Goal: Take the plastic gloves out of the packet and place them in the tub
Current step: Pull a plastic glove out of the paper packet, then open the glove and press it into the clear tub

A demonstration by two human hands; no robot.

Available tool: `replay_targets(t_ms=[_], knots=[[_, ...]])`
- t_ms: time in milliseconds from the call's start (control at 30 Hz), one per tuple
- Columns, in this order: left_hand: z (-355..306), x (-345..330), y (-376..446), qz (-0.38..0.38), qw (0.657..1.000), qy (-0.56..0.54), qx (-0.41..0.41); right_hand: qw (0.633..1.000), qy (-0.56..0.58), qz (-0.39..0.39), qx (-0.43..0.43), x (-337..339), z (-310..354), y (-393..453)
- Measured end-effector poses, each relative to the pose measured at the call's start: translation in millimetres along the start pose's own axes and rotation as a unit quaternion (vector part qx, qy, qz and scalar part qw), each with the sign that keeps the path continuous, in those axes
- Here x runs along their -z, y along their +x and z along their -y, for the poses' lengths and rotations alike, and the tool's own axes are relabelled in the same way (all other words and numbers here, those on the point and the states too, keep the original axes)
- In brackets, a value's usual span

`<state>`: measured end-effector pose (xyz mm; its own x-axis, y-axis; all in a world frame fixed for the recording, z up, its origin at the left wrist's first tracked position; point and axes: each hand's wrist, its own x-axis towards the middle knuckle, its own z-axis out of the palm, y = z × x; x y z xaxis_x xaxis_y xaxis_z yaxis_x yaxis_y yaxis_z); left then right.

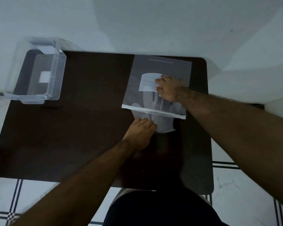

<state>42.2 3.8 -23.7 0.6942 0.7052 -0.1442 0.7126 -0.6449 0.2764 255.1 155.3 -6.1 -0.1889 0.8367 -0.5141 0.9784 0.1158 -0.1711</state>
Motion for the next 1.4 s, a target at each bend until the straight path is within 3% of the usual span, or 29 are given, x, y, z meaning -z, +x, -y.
replay_targets(t_ms=[267,567,800,967,1133,1267,1400], knots=[[-33,-20,-60,0.036,0.999,-0.024,0.008,0.999,-0.032,-0.021,0.001,-8,2,1],[-54,-26,-93,0.060,0.998,-0.003,0.026,0.987,-0.061,-0.144,0.047,-50,30,-43],[-55,-33,-113,0.081,0.996,0.026,0.013,0.989,-0.047,-0.133,0.040,-65,34,-55],[-53,-42,-119,0.072,0.997,0.042,0.003,0.967,0.022,-0.237,0.090,-79,45,-92],[-53,-41,-121,0.073,0.996,0.053,-0.008,0.943,-0.042,-0.218,0.248,-140,54,-161],[-54,-39,-123,0.071,0.995,0.063,-0.018,0.951,-0.086,-0.129,0.267,-172,56,-188],[-54,-40,-127,0.059,0.997,0.040,-0.011,0.956,-0.086,-0.118,0.255,-178,55,-191]])
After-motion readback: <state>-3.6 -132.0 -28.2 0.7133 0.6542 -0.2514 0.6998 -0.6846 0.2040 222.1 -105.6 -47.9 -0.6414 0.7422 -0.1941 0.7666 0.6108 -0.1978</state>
